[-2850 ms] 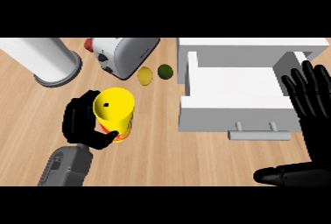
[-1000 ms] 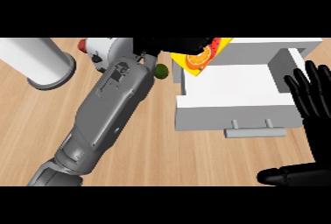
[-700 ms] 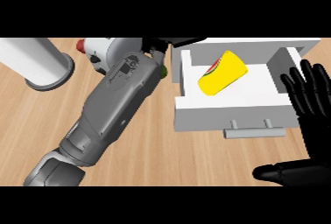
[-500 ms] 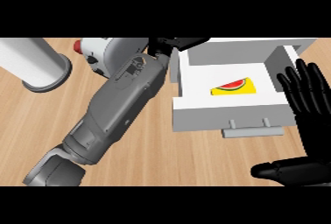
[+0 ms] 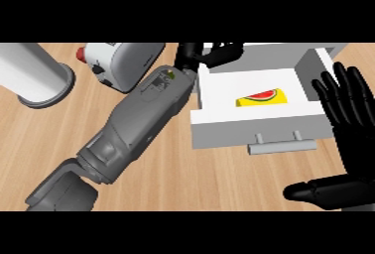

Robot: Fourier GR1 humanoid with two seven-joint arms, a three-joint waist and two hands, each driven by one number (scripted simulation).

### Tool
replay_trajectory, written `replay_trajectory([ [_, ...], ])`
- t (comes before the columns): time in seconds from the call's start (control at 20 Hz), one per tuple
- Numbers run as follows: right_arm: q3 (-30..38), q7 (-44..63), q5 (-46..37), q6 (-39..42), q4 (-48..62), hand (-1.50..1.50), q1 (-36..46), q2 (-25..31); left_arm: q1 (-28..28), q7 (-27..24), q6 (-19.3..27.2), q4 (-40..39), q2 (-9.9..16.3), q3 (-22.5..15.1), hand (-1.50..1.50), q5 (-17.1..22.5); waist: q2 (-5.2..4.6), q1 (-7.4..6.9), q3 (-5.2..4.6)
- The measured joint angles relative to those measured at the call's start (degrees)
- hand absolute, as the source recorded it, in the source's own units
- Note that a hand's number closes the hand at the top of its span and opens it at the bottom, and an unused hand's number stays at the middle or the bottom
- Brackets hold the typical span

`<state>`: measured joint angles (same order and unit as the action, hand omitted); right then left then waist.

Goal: Pick up the cup, place it into the drawer and close the drawer

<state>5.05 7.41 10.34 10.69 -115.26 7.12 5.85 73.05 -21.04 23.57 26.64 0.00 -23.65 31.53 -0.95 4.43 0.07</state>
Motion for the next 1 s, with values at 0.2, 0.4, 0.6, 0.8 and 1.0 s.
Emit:
replay_trajectory([
  [0.2, -0.22, 0.31, 0.04, -0.27, 0.54, -1.50, 1.52, -0.12, 1.55, 0.66, 1.42, -2.47, 0.00, -3.52, 1.50, 1.33, -0.20, 0.70, 0.01],
  [0.4, -0.23, 0.58, 0.70, -0.04, 0.43, -1.50, 1.78, -0.09, 2.24, 2.05, 3.05, -4.09, 0.01, -7.74, -1.50, 1.45, -0.35, 1.53, 0.04],
  [0.6, -0.16, 0.33, 1.66, 0.68, 0.30, -1.50, 1.58, 0.01, 2.82, 3.58, 4.81, -3.29, 0.00, -10.55, -1.50, 2.87, -0.37, 1.80, 0.04],
  [0.8, -0.93, 1.22, 2.15, 0.17, -0.94, -1.50, 1.69, -0.76, 3.11, 1.63, 3.41, -3.35, 0.00, -9.84, -1.50, 5.53, -0.45, 1.60, 0.01],
  [1.0, -0.94, 1.67, 3.73, 0.21, -1.20, -1.50, 1.52, -1.33, 2.94, -0.83, 2.36, -1.49, 0.00, -9.00, -1.50, 8.73, -0.29, 1.07, 0.00],
])
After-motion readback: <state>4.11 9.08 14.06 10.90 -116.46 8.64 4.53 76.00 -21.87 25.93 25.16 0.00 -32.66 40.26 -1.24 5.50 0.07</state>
